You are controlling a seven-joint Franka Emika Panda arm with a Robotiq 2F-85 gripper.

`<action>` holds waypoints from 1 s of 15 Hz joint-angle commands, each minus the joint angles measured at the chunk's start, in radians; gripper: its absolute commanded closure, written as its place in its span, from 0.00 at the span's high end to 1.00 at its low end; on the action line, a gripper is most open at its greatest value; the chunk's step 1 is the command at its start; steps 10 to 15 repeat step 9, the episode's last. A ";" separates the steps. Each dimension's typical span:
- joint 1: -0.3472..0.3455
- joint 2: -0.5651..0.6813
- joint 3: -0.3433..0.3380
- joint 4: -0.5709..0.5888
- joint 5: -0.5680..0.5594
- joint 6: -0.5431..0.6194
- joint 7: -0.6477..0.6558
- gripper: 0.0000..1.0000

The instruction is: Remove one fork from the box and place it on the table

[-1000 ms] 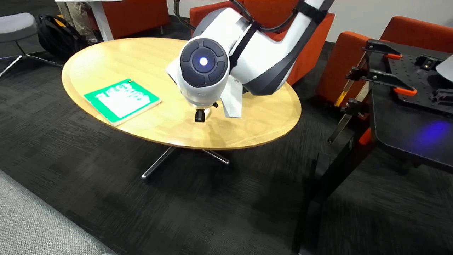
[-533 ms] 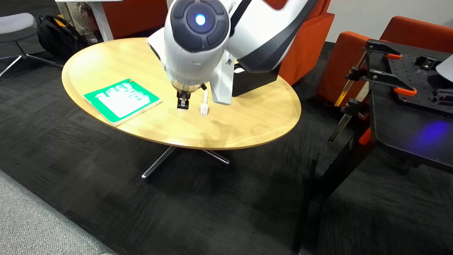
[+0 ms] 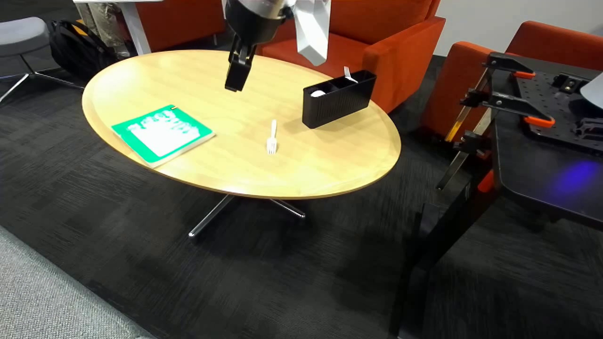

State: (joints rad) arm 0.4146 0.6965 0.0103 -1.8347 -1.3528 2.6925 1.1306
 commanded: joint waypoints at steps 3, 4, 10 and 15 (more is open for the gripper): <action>-0.051 -0.195 0.025 -0.217 0.060 0.034 -0.024 1.00; -0.050 -0.212 0.028 -0.235 0.073 0.031 -0.028 1.00; -0.034 -0.176 0.019 -0.198 0.058 0.019 -0.005 1.00; -0.034 -0.176 0.019 -0.198 0.058 0.019 -0.005 1.00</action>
